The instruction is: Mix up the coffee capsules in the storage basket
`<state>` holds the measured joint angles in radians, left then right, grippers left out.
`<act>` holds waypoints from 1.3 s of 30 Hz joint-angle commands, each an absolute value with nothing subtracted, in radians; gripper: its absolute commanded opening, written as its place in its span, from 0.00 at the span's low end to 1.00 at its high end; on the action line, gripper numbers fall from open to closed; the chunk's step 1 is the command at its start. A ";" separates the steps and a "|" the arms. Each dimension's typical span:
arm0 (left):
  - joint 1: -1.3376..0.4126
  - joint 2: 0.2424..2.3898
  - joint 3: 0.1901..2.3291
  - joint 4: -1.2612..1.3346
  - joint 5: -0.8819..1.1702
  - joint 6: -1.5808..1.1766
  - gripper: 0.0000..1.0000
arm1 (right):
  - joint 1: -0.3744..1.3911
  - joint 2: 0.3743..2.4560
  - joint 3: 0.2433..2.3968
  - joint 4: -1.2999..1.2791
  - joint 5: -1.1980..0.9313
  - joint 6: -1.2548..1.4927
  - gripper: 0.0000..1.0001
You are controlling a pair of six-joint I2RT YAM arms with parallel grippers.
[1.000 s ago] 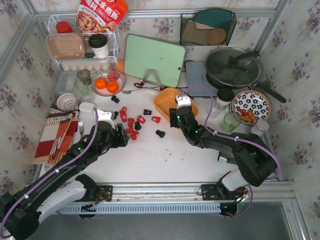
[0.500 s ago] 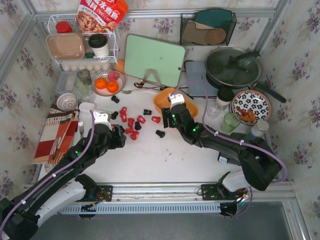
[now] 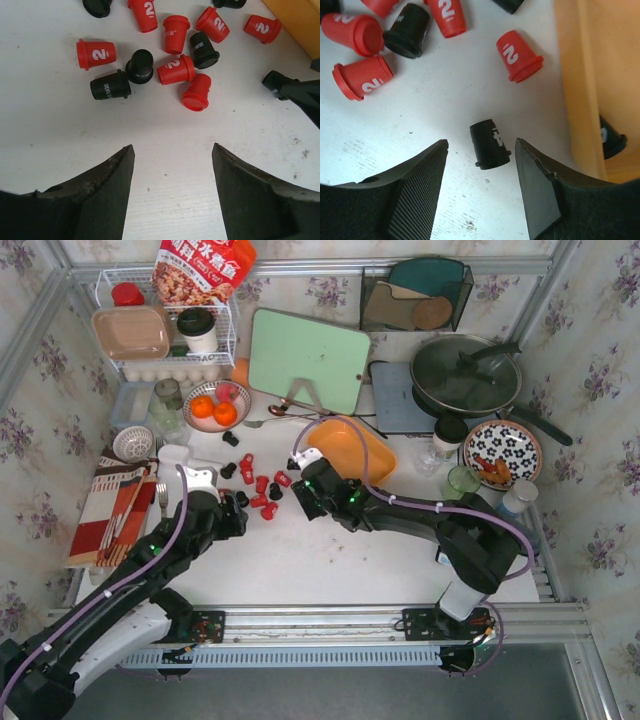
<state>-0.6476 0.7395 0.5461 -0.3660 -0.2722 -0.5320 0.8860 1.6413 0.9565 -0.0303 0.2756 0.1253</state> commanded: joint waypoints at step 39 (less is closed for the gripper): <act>-0.643 0.724 0.516 -0.360 -0.308 -0.543 0.66 | 0.853 1.578 1.026 -0.075 0.428 0.120 0.17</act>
<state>-0.6434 0.7235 0.5186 -0.3779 -0.3008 -0.5358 0.8810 1.6371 1.0710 -0.1490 0.3038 0.1188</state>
